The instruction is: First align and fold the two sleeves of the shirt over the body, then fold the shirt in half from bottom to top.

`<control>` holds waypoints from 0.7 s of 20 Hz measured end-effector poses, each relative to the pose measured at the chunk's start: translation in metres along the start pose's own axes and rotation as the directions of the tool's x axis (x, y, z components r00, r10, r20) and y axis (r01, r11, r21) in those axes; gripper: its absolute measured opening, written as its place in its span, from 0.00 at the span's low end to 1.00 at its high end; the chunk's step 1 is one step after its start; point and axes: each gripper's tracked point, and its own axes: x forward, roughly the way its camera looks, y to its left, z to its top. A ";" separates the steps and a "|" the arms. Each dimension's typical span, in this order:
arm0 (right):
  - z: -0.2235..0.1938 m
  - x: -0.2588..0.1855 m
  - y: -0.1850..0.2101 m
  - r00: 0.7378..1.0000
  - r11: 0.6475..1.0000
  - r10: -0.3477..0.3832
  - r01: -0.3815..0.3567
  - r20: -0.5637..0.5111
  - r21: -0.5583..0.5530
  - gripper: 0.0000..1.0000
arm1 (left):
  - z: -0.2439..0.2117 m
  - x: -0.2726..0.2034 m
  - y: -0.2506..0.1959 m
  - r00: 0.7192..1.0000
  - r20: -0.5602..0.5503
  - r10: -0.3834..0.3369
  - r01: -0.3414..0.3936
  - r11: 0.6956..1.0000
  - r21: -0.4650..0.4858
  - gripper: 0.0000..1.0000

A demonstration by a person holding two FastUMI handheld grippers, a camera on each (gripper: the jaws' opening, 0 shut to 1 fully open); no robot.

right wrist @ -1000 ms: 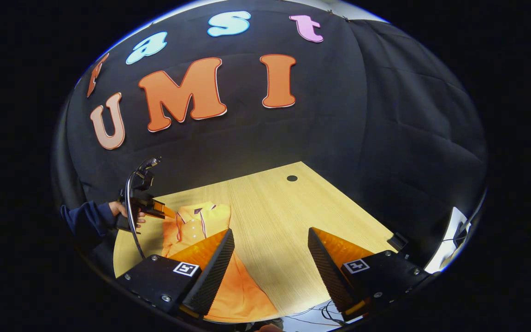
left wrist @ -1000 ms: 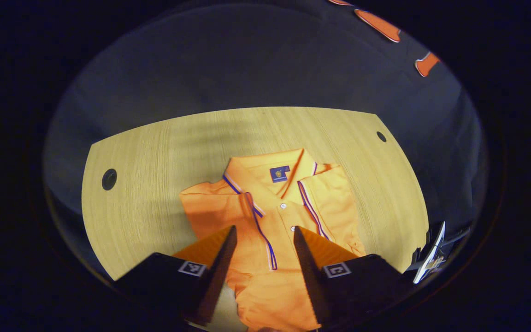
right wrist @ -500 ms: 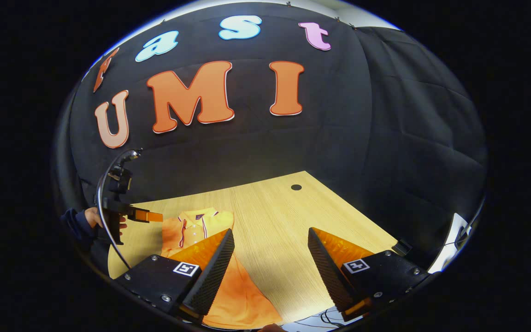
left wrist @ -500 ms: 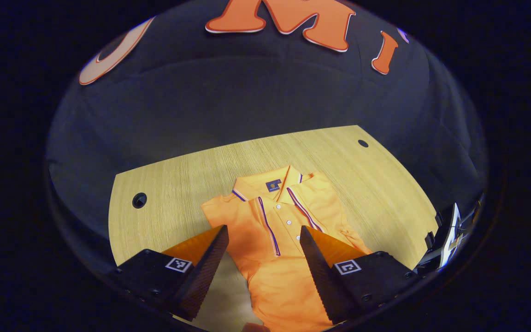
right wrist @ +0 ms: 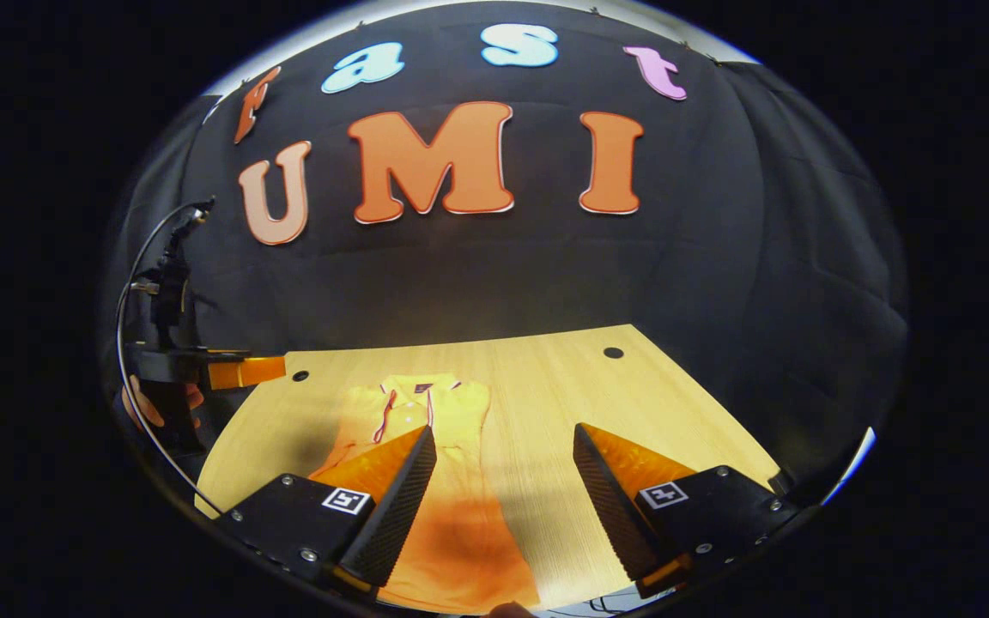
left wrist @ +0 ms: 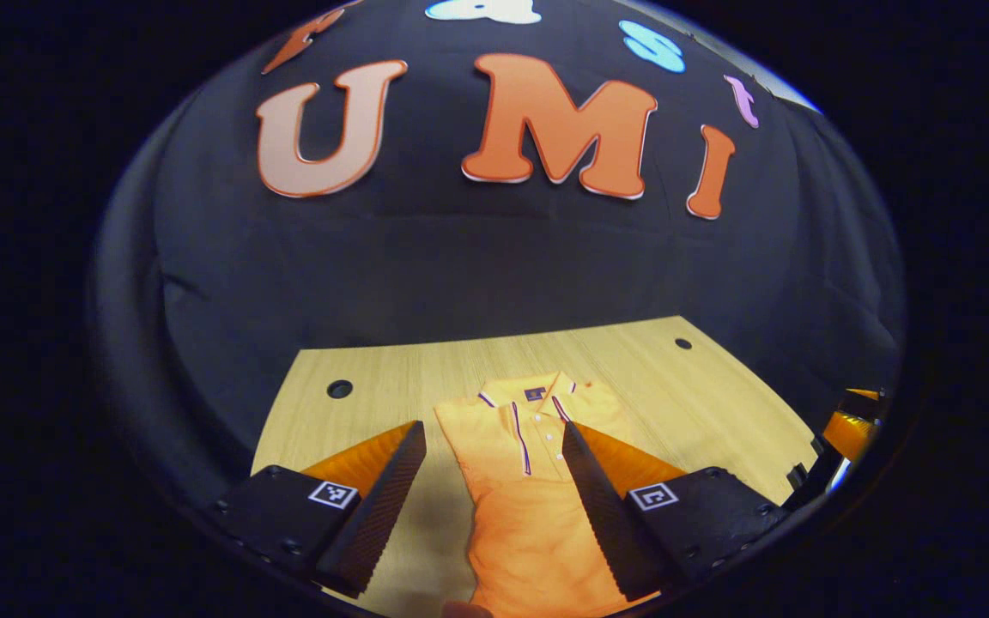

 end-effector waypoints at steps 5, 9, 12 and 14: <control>-0.001 -0.003 0.013 0.988 0.988 0.151 -0.151 0.040 -0.026 0.98 | 0.016 -0.080 0.005 0.971 0.206 0.120 -0.121 0.993 -0.010 0.98; -0.019 -0.008 0.025 0.966 0.965 0.256 -0.254 0.029 -0.071 0.98 | 0.007 -0.117 -0.006 0.940 0.295 0.169 -0.178 0.984 0.003 0.98; -0.052 -0.009 0.026 0.954 0.952 0.289 -0.295 -0.081 -0.085 0.98 | -0.033 -0.114 -0.006 0.969 0.164 0.185 -0.193 0.981 0.036 0.98; -0.077 -0.010 0.018 0.947 0.948 0.290 -0.304 -0.142 -0.094 0.98 | -0.072 -0.117 -0.006 0.981 0.069 0.181 -0.184 0.982 0.046 0.98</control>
